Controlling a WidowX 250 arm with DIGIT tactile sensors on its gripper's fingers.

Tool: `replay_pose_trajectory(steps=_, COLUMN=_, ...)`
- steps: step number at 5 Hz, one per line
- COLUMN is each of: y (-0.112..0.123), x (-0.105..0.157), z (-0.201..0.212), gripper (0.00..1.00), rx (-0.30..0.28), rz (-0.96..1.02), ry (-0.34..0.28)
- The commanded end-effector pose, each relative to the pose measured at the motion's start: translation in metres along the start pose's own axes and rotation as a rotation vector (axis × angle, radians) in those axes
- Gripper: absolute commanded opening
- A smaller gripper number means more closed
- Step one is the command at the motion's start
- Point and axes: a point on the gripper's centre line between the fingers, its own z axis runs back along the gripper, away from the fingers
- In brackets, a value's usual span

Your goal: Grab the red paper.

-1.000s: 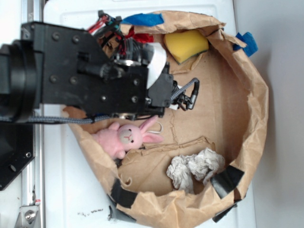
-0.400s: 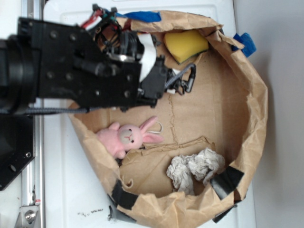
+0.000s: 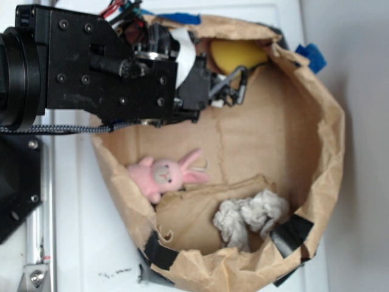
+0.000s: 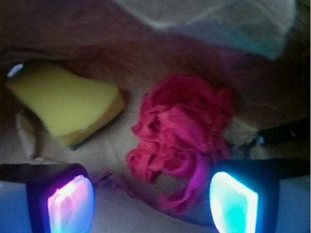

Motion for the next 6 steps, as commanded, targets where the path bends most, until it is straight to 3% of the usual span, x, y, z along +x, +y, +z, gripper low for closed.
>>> replay_pose_trajectory(steps=1, y=-0.001, x=0.013, z=0.043, gripper=1.0, rx=-0.176, rz=-0.148, ry=0.088)
replay_pose_trajectory(steps=3, y=-0.001, x=0.013, z=0.043, gripper=1.0, rx=-0.176, rz=-0.148, ry=0.088)
replay_pose_trajectory(steps=5, y=-0.012, x=0.014, z=0.013, gripper=1.0, rx=-0.184, rz=-0.077, ry=0.005)
replay_pose_trajectory(steps=6, y=-0.017, x=0.016, z=0.004, gripper=1.0, rx=-0.171, rz=-0.072, ry=0.0)
